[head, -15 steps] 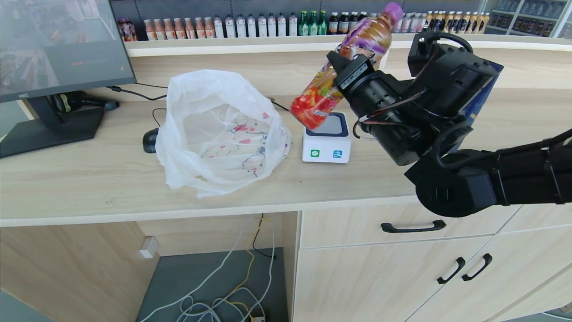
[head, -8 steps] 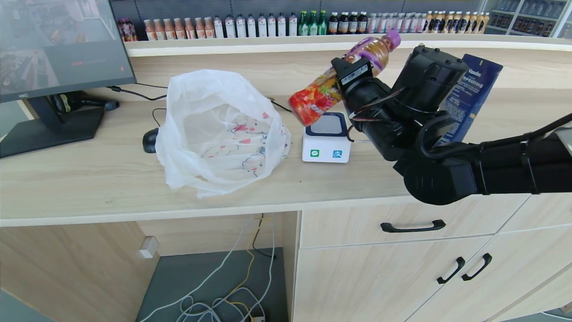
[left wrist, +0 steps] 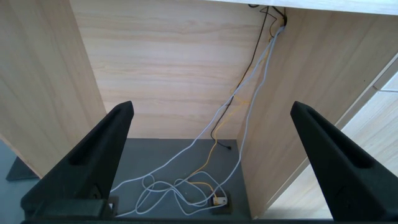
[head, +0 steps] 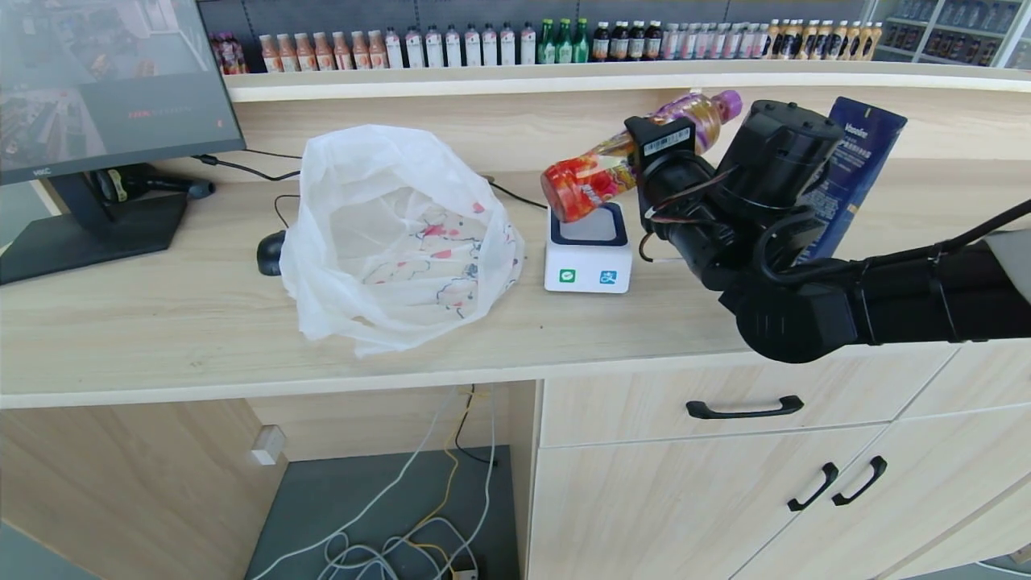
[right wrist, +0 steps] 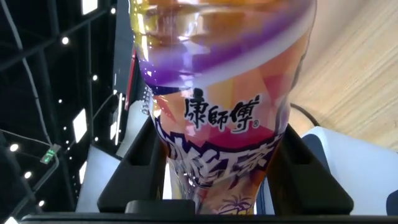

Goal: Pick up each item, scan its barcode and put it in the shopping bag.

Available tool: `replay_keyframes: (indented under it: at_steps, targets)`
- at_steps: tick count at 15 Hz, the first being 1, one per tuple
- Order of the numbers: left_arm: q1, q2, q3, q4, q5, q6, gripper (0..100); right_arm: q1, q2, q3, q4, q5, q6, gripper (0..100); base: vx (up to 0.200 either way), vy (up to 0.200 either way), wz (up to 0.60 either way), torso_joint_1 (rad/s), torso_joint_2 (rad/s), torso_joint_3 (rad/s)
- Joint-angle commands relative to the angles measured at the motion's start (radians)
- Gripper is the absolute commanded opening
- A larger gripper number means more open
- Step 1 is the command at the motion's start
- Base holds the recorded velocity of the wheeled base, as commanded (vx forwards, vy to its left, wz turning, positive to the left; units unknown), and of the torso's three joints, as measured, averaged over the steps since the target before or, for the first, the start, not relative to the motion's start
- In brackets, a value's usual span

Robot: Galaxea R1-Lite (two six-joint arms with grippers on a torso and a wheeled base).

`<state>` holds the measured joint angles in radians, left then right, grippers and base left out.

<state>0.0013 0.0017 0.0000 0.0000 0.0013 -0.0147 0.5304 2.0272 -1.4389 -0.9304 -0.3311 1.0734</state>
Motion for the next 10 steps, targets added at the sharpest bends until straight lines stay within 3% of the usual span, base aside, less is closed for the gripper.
replay_keyframes:
  at_steps: [1, 10]
  targets:
    - [0.000, 0.000, 0.000, 0.000, 0.000, -0.001, 100, 0.000, 0.001, 0.003, -0.001, 0.000, 0.026, 0, 0.000, 0.000, 0.00, 0.000, 0.00, 0.000]
    - [0.000, 0.000, 0.000, 0.000, 0.000, -0.001, 100, -0.001, 0.002, 0.023, 0.028, 0.000, 0.108, 0, 0.000, 0.000, 0.00, 0.000, 0.00, 0.000]
